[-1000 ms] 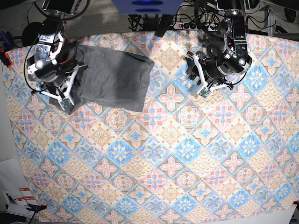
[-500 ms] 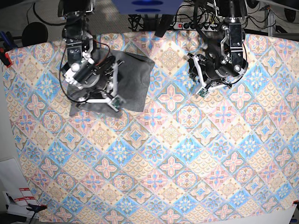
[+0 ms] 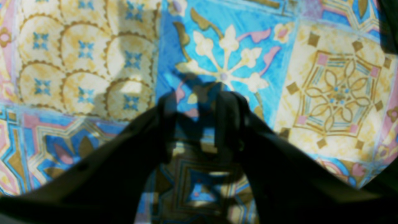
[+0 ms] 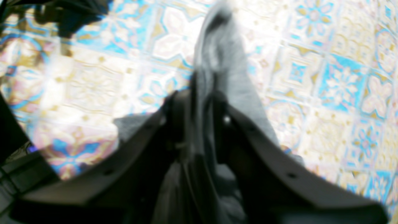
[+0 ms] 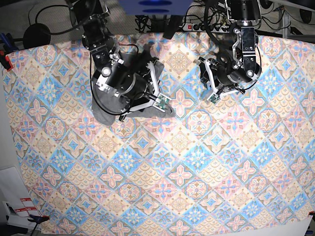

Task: Fold the T-shirt properly
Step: 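Lift the folded end with the right gripper and fold it over the shirt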

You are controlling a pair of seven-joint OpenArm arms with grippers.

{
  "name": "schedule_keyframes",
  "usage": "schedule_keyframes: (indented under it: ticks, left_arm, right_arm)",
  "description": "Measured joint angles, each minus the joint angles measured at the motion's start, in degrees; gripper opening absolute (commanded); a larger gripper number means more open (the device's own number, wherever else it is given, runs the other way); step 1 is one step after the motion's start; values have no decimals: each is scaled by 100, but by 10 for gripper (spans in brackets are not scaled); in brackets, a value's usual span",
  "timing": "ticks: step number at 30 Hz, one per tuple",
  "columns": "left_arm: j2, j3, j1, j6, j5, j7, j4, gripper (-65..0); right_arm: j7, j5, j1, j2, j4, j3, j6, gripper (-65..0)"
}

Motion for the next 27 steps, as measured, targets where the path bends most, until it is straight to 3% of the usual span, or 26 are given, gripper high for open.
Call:
schedule_keyframes:
  ticks: [4, 7, 10, 15, 18, 27]
  left_arm:
    - [-2, 0, 0, 0, 0, 0, 0, -443]
    - [-2, 0, 0, 0, 0, 2, 0, -448]
    - [0, 4, 17, 0, -4, -2, 0, -449]
    - [-2, 4, 83, 7, -17, -68, 2, -449]
    - [-2, 2, 116, 17, -22, -107, 11, -449]
    - [-2, 0, 114, 2, -22, -83, 22, -449]
  right_arm:
    - [7, 31, -13, -11, -13, -2, 2, -384]
    - [20, 31, -7, -15, -13, 22, 2, -349]
    - [52, 81, -11, -52, -15, 339, 57, -347]
    - [-15, -7, -13, -101, -15, 1862, -9, -347]
    - [-20, -9, -48, -118, -15, 2439, -17, -347]
    - [48, 11, -627, -129, -57, 2280, 17, -347]
